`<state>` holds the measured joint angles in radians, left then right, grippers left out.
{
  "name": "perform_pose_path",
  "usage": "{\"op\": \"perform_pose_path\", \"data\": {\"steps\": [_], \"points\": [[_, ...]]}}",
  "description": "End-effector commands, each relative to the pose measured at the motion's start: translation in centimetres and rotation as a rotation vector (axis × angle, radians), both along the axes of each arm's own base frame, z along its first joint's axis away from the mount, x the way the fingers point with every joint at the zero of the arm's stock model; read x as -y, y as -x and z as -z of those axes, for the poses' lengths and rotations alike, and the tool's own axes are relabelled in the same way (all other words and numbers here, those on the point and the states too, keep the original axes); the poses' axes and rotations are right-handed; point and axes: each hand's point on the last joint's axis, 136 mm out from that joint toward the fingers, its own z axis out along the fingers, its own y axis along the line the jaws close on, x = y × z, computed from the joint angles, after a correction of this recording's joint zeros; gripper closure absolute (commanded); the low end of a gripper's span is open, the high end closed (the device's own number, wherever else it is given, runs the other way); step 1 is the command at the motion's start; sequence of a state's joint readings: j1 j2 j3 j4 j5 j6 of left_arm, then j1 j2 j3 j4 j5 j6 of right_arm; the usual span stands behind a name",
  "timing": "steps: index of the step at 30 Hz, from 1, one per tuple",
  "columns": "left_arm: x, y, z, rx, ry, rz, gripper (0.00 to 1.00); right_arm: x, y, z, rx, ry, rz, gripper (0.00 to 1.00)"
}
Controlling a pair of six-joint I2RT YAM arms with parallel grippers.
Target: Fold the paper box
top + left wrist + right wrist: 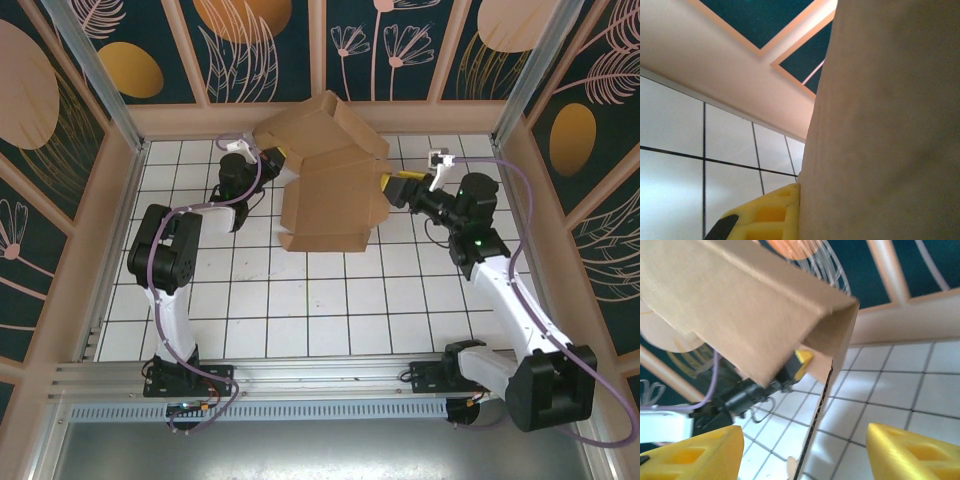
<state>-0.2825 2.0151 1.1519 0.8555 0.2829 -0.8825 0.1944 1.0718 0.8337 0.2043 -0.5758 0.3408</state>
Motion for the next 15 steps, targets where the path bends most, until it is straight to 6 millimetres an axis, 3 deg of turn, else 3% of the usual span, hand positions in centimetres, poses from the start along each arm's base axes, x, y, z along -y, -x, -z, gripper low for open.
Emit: {"op": "perform_pose_path", "data": {"steps": [1,15], "points": [[-0.2,0.3,-2.6,0.067,-0.022,-0.009,1.00,1.9,-0.2,0.5,0.029,0.209,0.090,0.31],[1.5,0.9,-2.2,0.098,-0.039,0.101,1.00,3.4,-1.9,-6.7,0.200,0.274,0.170,0.31]]}}
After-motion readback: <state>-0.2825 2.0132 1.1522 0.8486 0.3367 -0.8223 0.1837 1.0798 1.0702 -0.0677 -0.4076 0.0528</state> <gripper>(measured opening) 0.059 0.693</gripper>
